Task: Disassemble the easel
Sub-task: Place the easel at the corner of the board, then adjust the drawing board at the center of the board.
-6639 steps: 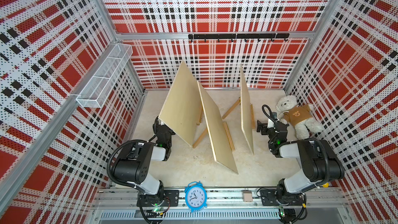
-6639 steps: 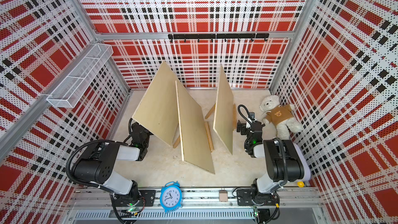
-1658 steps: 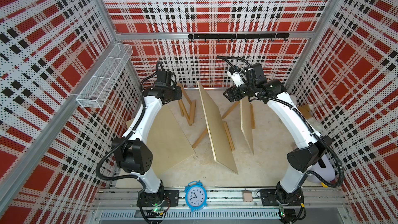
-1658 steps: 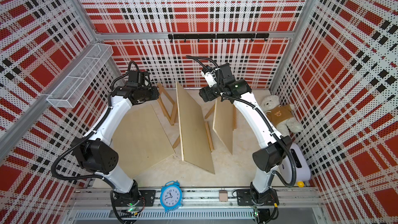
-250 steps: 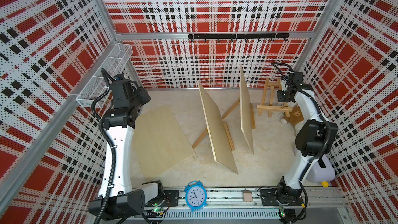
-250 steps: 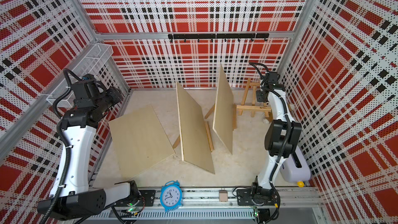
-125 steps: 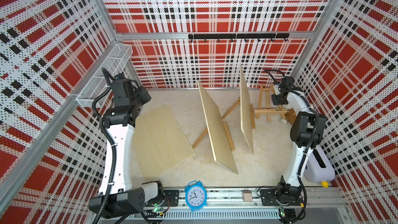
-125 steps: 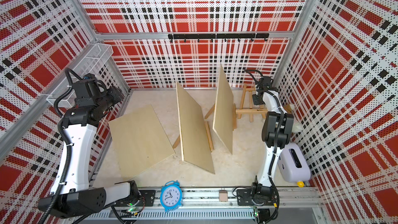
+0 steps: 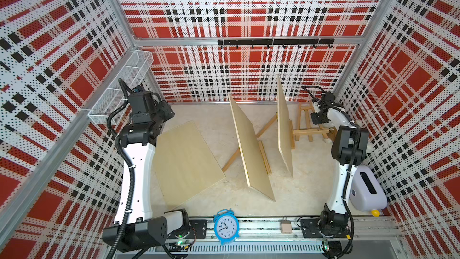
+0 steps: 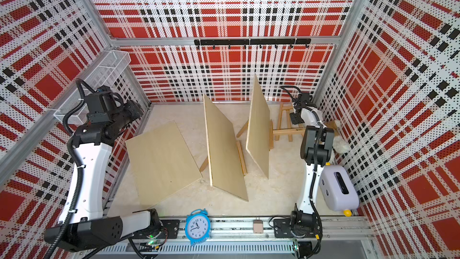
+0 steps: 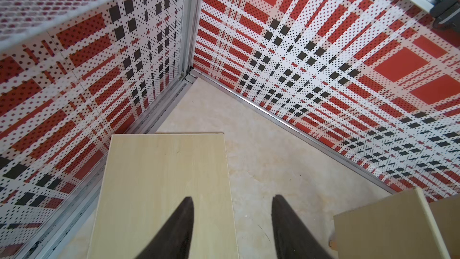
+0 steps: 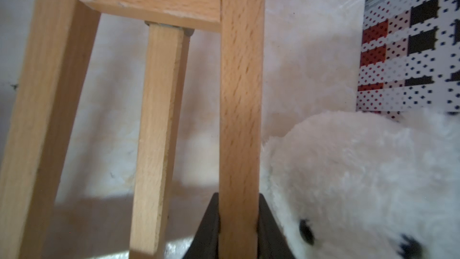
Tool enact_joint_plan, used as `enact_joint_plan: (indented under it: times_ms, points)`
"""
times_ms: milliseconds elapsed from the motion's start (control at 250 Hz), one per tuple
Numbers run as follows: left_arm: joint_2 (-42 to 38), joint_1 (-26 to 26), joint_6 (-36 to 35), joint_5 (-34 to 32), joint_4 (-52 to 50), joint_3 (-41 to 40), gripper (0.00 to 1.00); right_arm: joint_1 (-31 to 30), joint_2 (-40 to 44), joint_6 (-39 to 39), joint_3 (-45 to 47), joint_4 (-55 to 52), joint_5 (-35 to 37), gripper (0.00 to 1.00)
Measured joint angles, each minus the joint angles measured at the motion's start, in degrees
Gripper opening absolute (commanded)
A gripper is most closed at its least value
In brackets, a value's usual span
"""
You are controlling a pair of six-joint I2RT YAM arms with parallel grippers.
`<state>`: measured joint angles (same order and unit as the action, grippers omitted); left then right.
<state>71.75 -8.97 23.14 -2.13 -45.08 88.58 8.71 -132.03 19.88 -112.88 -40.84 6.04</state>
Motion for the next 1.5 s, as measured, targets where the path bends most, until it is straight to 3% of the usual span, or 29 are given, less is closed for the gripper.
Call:
enact_joint_plan:
  times_ms: [332,444,640,1052,1209,1349,1501]
  points:
    - [1.0,-0.3,0.5,-3.0,-1.4,-4.0,0.48,0.0,-2.6,0.0,-1.7,-0.1,-0.9,0.21]
    - [1.7,-1.3,1.0,-3.6,-2.3,-6.8,0.46,0.0,-3.8,0.0,-2.3,0.0,-1.1,0.38]
    - [2.6,-2.3,1.2,-4.3,-3.5,-9.5,0.46,0.0,-4.9,-0.3,-3.2,0.2,-1.0,0.48]
    - [3.7,-5.9,2.5,-4.3,-3.5,-16.3,0.4,0.0,-4.6,-4.2,-5.2,0.5,-4.0,0.55]
    - [5.3,-11.6,4.0,-2.9,-3.5,-20.3,0.3,0.0,3.0,-8.5,-0.8,1.5,-7.5,0.57]
    - [7.9,-17.4,4.1,-2.7,-5.2,-21.4,0.3,0.0,15.6,-13.1,5.8,4.0,-12.2,0.62]
    - [13.4,-19.0,3.7,-4.5,-8.6,-18.9,0.33,-0.1,26.5,-16.9,9.7,7.7,-18.7,0.65]
